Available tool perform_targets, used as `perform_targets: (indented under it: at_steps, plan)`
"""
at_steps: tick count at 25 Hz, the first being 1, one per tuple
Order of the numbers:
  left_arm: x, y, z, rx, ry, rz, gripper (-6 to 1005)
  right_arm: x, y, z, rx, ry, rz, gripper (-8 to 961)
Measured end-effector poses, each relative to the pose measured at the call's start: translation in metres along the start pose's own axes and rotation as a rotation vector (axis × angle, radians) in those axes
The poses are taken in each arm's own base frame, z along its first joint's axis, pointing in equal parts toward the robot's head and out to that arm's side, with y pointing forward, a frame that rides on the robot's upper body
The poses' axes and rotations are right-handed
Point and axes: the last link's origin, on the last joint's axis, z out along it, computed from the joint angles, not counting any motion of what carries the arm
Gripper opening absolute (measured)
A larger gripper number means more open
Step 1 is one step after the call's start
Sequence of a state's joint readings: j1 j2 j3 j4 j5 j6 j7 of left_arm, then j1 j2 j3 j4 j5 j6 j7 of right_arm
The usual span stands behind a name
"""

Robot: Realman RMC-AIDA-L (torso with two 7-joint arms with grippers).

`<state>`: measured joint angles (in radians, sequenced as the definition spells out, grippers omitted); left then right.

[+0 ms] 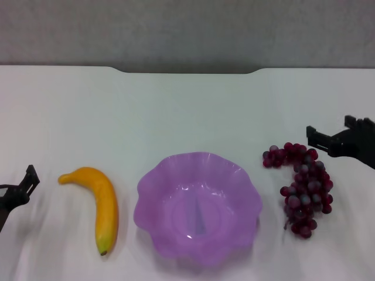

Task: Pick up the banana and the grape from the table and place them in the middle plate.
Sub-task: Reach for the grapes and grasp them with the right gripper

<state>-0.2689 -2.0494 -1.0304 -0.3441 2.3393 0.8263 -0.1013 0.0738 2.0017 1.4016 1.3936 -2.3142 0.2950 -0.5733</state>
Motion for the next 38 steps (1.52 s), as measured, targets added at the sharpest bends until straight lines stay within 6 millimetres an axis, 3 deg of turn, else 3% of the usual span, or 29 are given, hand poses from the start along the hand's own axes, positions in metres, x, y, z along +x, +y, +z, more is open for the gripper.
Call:
perform_targets:
  at_steps: [11,17,21,38]
  plan:
    - [0.001,0.001,0.001,-0.001,0.002,0.0,862,-0.021,-0.026,0.0,-0.125,0.307,0.212,889]
    - [0.001,0.0,0.001,0.002,0.003,0.0,861,-0.02,-0.039,0.0,-0.041,0.428,0.234,887]
    - [0.001,0.001,0.001,-0.001,0.003,-0.001,862,-0.008,-0.039,0.009,-0.034,0.497,0.256,885]
    - [0.001,0.002,0.001,-0.004,0.003,-0.002,861,0.016,-0.037,0.031,-0.042,0.467,0.249,879]
